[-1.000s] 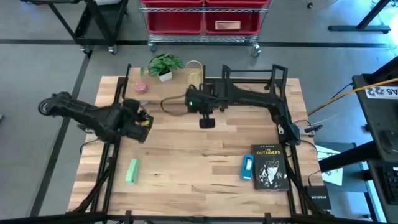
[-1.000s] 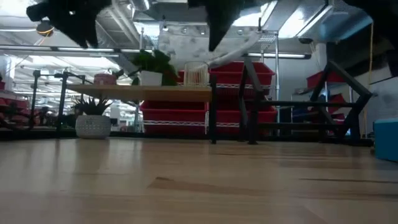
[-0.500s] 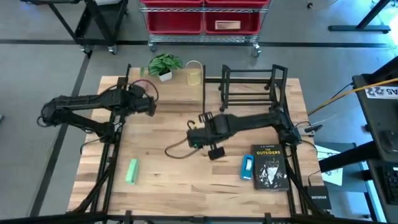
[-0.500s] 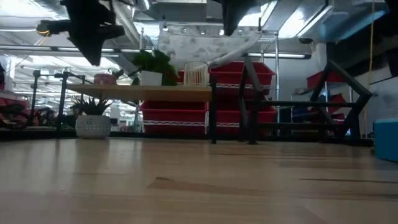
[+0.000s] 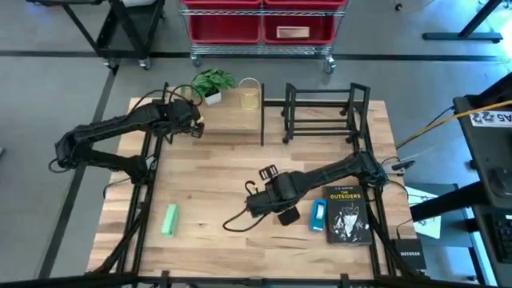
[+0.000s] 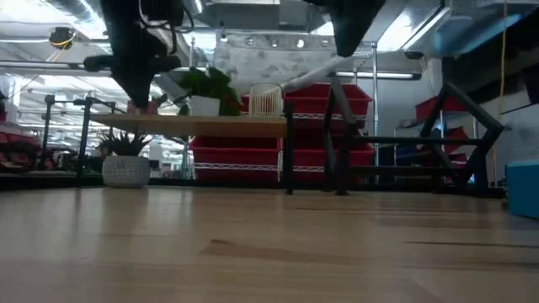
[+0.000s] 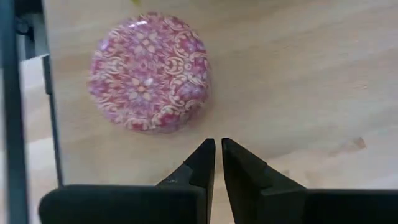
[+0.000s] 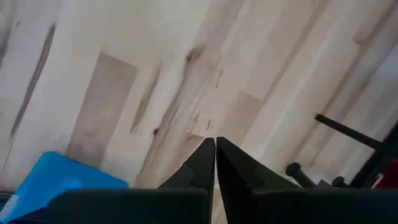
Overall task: Stock shelves
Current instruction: Put the red scented candle on the shelf
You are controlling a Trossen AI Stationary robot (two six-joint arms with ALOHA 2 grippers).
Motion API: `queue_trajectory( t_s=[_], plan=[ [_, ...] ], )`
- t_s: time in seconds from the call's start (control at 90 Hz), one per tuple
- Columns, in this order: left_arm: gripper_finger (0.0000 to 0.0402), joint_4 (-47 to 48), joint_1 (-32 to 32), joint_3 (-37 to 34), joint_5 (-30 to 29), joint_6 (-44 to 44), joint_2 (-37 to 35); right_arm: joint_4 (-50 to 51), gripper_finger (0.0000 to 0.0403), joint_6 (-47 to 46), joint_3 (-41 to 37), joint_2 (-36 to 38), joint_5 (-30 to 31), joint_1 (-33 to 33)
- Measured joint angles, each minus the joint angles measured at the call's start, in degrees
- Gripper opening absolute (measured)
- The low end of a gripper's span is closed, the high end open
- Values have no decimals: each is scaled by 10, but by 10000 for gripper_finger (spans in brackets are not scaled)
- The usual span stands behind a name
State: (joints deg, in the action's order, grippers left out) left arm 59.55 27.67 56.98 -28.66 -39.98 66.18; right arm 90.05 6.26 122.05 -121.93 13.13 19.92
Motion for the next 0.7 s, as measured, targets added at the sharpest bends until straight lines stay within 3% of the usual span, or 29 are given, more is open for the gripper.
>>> queue_trajectory(
  t_s=[0.7],
  plan=[
    [14, -81, 93, -12, -44, 90, 3, -16, 0, 6, 0, 0, -3, -1]
  ],
)
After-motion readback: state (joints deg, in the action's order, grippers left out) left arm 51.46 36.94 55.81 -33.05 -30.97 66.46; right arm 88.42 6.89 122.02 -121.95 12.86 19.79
